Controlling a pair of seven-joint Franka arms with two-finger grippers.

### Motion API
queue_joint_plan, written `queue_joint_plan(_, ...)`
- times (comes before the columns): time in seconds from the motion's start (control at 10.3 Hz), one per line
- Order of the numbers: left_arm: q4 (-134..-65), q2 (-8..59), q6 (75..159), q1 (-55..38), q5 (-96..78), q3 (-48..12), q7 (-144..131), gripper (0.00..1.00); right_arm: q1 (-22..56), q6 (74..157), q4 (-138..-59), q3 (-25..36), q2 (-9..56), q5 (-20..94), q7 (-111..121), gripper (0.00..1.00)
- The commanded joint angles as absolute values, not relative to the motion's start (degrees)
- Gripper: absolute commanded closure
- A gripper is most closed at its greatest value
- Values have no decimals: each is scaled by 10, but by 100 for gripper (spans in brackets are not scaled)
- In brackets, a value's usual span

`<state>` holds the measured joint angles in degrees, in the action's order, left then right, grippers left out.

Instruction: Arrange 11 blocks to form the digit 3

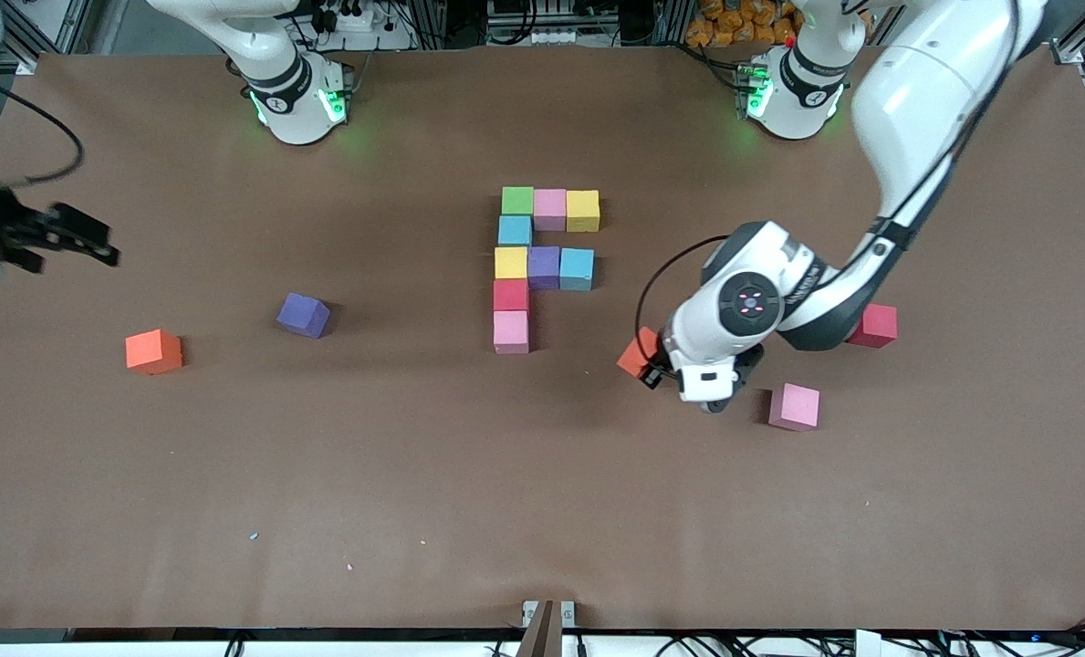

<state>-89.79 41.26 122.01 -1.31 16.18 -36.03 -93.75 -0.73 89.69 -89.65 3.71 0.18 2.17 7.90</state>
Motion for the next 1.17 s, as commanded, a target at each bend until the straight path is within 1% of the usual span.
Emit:
queue_joint_plan(0.0, -844, 425, 1206, -110, 112, -284, -1016, 100, -31, 870, -846, 33, 7, 14, 114, 0)
queue_joint_plan(0.19, -838, 433, 1212, -132, 103, -279, -1125, 100, -30, 839, -819, 32, 6, 12, 115, 0)
queue_joint_plan(0.39, -817, 453, 1220, -158, 103, -278, -1198, 100, -30, 832, -812, 31, 6, 8, 115, 0)
queue_joint_plan(0.58, -778, 478, 1229, -206, 103, -244, -1263, 100, -30, 837, -810, 32, 11, 8, 110, 0)
queue_joint_plan(0.68, -770, 484, 1235, -226, 103, -229, -1280, 100, -28, 838, -810, 32, 11, 2, 111, 0)
queue_joint_plan(0.87, -767, 490, 1256, -233, 102, -221, -1327, 100, -33, 838, -809, 33, 12, 0, 113, 0)
queue_joint_plan(1.07, -771, 490, 1258, -242, 102, -221, -1343, 100, -35, 838, -806, 33, 11, 2, 113, 0)
